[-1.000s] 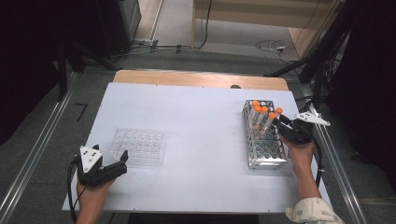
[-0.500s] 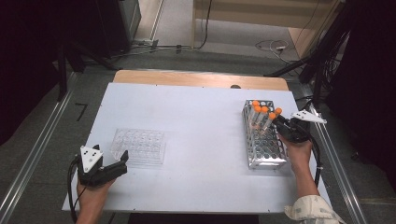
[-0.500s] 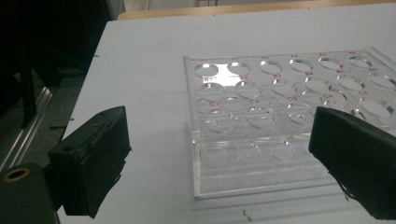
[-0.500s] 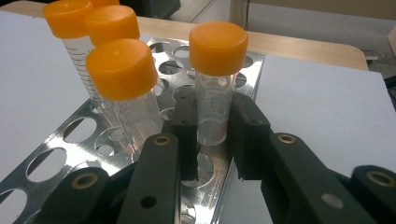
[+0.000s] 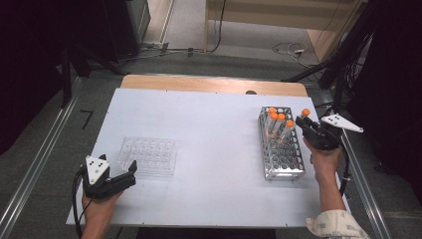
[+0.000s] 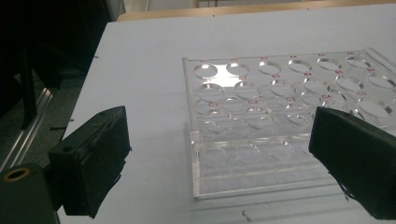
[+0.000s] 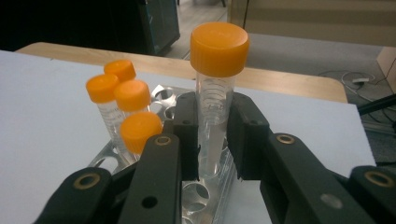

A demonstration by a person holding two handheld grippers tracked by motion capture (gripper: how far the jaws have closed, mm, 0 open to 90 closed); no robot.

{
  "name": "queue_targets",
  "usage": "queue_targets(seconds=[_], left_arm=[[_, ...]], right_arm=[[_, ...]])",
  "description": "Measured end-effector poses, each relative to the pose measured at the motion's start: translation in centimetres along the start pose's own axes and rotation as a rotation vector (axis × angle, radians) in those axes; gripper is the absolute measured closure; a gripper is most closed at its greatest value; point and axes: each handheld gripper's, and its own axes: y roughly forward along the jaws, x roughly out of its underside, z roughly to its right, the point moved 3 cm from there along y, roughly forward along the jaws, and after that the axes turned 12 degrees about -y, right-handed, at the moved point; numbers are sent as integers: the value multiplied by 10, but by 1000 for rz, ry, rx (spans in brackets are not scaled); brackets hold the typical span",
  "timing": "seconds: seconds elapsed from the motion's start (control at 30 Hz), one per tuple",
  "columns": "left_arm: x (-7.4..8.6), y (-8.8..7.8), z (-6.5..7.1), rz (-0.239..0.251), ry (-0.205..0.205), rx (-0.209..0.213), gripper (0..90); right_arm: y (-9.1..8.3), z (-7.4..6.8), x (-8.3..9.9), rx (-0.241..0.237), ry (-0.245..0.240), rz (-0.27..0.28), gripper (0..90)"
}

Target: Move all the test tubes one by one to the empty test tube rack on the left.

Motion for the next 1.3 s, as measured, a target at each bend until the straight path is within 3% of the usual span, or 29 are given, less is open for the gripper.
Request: queue_targets(seconds=[0.23,0.33,0.47,0.73,0.9,0.93,1.1,1.17,1.3], left_arm=[[-1,0,2,1,0,9,63],[-5,-2,8,13,-4,32,63],[-11,-4,13,13,-26,66,63],[-30,-1,31,12,-15,122,69],[-40,8,49,-20,22,161,69],[-44,13,57,-33,29,182,69],[-57,21,72,-12,52,207,69],[-62,25,80,-14,52,223,74],[-72,35,95,-19,37,244,80]], right_arm=[[-14,1,-12,11,3,28,721],[-25,-1,-16,15,-6,26,721],[-35,-7,-18,-3,-12,11,721],[-51,-25,-23,-58,-18,14,721],[-57,-41,-29,-105,-35,24,721],[-56,-50,-31,-132,-40,23,721],[-49,-71,-33,-182,-70,15,721],[-40,-87,-33,-222,-96,1,721],[-31,-100,-32,-264,-111,-6,721]])
